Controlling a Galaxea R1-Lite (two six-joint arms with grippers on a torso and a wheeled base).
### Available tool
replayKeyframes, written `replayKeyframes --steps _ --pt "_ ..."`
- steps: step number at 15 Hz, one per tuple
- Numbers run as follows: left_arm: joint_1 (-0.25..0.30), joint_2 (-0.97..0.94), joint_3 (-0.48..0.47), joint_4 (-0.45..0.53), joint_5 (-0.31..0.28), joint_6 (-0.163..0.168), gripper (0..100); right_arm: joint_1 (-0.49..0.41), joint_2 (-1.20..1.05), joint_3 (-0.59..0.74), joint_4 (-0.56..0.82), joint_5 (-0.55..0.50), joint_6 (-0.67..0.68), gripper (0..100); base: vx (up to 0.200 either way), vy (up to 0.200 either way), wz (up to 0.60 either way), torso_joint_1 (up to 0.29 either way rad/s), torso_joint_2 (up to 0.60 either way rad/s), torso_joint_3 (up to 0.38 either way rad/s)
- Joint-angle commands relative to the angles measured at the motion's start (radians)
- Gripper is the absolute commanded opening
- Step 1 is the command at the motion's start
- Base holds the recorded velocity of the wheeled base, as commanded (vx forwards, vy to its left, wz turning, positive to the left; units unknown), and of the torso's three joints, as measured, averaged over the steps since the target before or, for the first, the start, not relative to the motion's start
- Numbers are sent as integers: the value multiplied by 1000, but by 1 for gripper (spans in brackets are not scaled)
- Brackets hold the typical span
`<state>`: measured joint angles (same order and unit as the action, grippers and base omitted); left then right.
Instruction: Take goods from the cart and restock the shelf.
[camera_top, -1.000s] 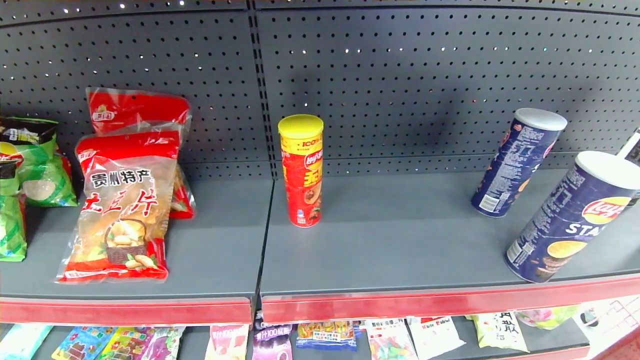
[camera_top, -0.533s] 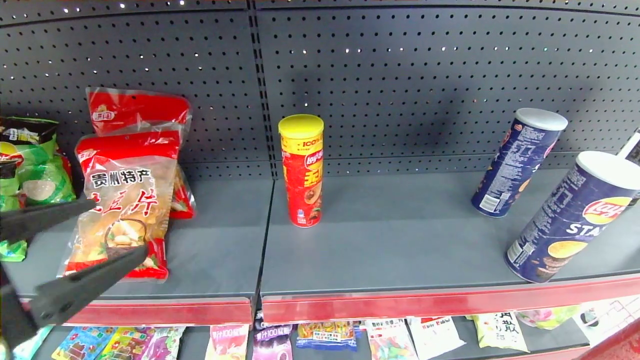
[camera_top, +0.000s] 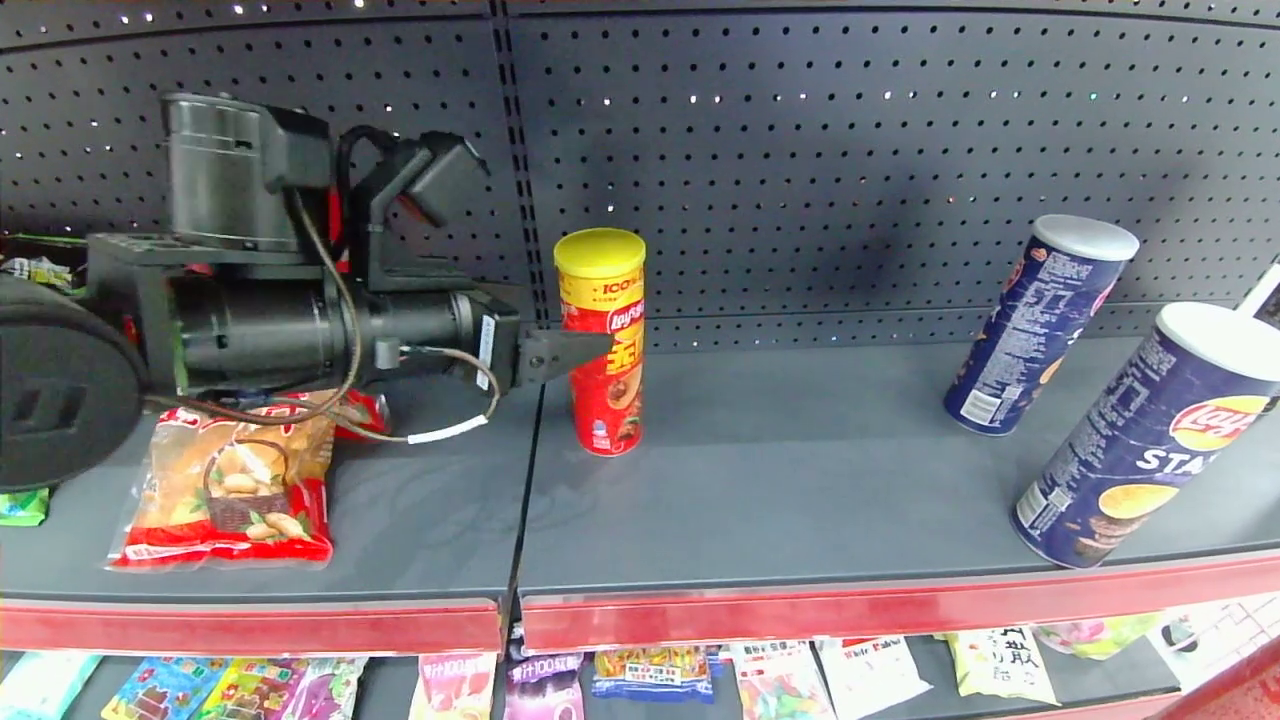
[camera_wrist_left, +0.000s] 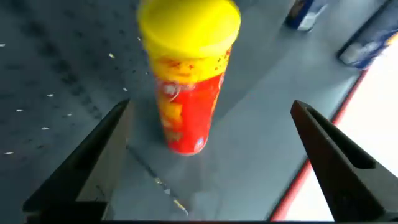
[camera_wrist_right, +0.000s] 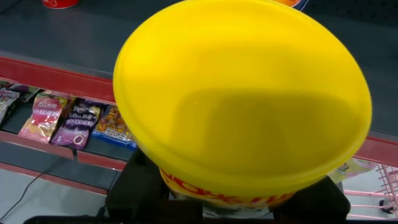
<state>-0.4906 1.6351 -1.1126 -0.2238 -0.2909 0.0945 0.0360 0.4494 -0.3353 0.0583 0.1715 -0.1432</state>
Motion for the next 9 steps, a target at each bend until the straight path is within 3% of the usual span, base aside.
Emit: replayKeyframes --steps 1,5,9 --pt "-19 61 -9 -8 10 4 100 1 3 2 0 0 5 0 0 0 0 0 0 0" --pt "-39 98 -12 -75 144 8 100 -1 3 9 3 0 8 0 0 0 0 0 0 0" --pt "-78 149 -13 -184 183 2 100 1 3 9 5 0 24 0 0 0 0 0 0 0"
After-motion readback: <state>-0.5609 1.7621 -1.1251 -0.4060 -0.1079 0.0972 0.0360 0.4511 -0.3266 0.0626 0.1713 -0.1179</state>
